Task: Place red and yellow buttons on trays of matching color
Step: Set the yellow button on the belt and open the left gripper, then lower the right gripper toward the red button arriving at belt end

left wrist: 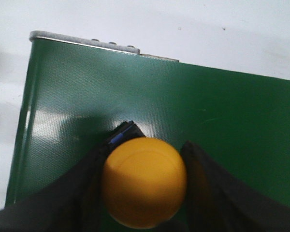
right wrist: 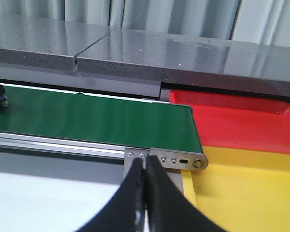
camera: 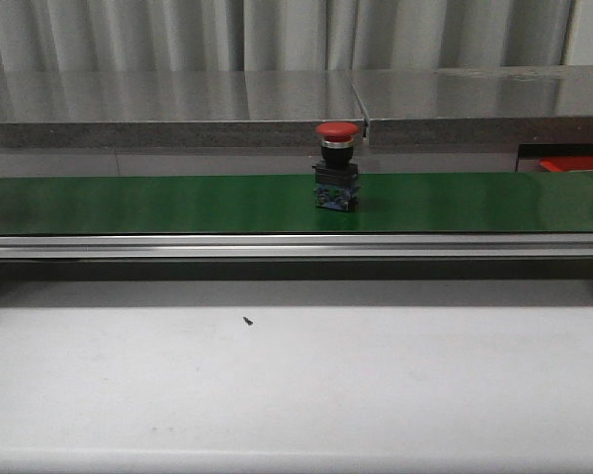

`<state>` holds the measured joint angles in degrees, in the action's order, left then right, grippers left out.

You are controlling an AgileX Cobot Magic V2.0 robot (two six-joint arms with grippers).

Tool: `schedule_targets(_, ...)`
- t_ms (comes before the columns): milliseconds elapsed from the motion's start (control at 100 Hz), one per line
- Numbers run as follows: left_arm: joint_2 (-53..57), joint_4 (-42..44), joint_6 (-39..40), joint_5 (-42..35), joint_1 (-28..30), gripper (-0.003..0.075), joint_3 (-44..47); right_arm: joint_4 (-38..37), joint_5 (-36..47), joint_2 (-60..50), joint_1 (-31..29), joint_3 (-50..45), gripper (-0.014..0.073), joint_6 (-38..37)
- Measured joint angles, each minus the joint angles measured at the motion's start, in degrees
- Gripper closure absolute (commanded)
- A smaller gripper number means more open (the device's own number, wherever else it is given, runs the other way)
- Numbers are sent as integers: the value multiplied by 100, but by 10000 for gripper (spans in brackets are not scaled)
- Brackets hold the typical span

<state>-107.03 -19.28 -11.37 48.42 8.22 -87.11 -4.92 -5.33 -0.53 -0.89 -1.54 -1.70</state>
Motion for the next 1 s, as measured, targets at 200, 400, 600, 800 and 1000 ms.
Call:
schedule_targets(200,26,-45,-56,167,0,41,-312,0,100,0,0,0,692,0)
schedule_targets(400,596,-55,-471,234,-198,93,-362,0,468,0,0,0,692,0)
schedule_targets(600,1954,-66,-692,-762,-854,93,687,0,577,0,0,0,692,0)
schedule_targets(800,3772,-110,-730,-2049,-1492,94,2604,35,533,0,0,0,692,0)
schedule_targets(1000,5469,-178,-730,-2474,-1585,167,4232,99,-81,86,0,533,692,0)
